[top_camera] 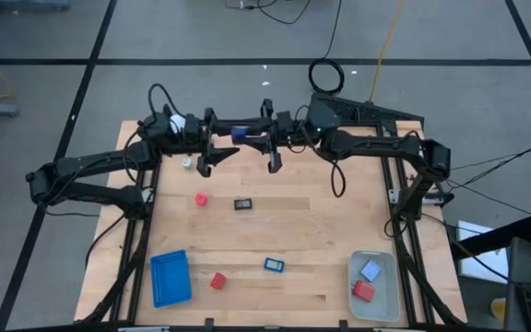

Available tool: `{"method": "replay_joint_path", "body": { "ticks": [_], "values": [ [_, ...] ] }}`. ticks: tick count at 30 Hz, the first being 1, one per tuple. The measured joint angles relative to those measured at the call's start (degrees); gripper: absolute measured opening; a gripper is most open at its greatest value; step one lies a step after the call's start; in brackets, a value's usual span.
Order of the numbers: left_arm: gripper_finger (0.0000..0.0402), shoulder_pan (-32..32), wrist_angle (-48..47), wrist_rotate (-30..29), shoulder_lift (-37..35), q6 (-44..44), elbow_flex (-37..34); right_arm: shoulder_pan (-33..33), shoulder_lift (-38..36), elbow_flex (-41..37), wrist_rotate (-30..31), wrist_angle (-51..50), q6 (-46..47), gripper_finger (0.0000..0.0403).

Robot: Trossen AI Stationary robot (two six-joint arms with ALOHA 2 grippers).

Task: Pick & Place Office items
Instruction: Put the purple digital timer into the blue bin

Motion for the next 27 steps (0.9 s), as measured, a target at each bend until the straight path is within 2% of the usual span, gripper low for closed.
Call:
{"method": "replay_joint_path", "body": {
  "ticks": [5, 27],
  "values": [
    [0.0259, -0.76, -0.66, -4.37, 0.0, 3.2, -0.02, -0.07, 0.09, -0.02, 0.06, 0.11, 0.21, 0.0045],
    [0.0259, -5.21, -0.04, -5.54, 0.0, 4.44, -0.01, -0.04, 0.08, -0.02, 0.04, -3.51, -0.23, 0.0045]
  ]
}}
